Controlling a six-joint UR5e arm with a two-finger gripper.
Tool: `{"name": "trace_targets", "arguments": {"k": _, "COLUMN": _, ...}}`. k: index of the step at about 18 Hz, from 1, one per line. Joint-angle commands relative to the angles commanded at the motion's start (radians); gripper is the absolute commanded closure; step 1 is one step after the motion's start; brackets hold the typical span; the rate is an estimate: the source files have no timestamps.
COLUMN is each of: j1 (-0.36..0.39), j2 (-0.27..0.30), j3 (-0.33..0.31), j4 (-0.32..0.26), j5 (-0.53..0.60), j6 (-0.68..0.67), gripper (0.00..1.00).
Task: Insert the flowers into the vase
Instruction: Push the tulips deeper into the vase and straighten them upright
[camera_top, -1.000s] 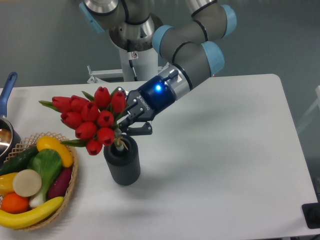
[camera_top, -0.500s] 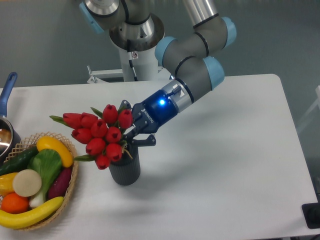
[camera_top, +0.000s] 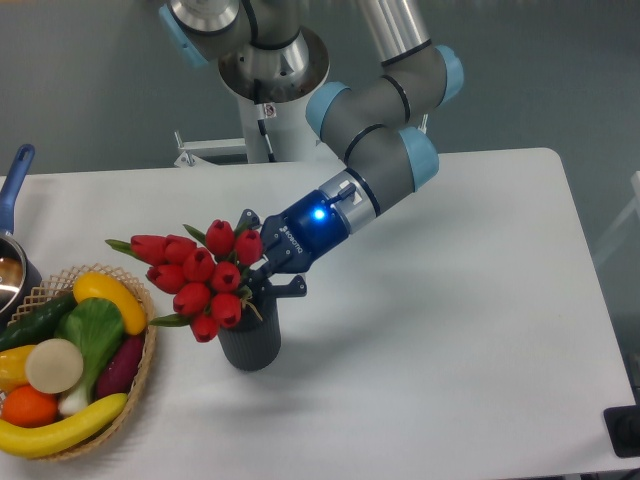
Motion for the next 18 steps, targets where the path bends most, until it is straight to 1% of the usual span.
{"name": "trace_targets", "arguments": {"k": 9, "j1": 0.002, "j2": -0.035, "j3": 0.000, "j4": 0.000, "j5": 0.006, "j6": 0.031, "gripper": 0.77}}
{"name": "trace_targets", "arguments": {"k": 11, "j1": 0.002, "j2": -0.038, "j3": 0.000, "j4": 0.000, "j5": 0.006, "j6": 0.043, "gripper": 0.72}}
{"name": "trace_targets", "arguments": {"k": 13, "j1": 0.003, "j2": -0.040, "j3": 0.000, "j4": 0.000, "j5": 0.006, "j6": 0.045, "gripper": 0.72}}
{"name": "trace_targets", "arguments": {"k": 15, "j1": 0.008, "j2": -0.044, "j3": 0.000, "j4": 0.000, "j5": 0.008, "j6": 0.048, "gripper": 0.68}}
{"name": "trace_targets", "arguments": {"k": 17, "j1": 0.012, "j2": -0.049, "j3": -0.008, "j4": 0.000, "j5": 0.008, "j6": 0.064, "gripper": 0.67}}
{"name": "trace_targets", "arguments": {"k": 18, "j1": 0.015, "j2": -0.048, "j3": -0.011, "j4": 0.000, "j5": 0.008, "j6": 0.069, "gripper": 0.65}}
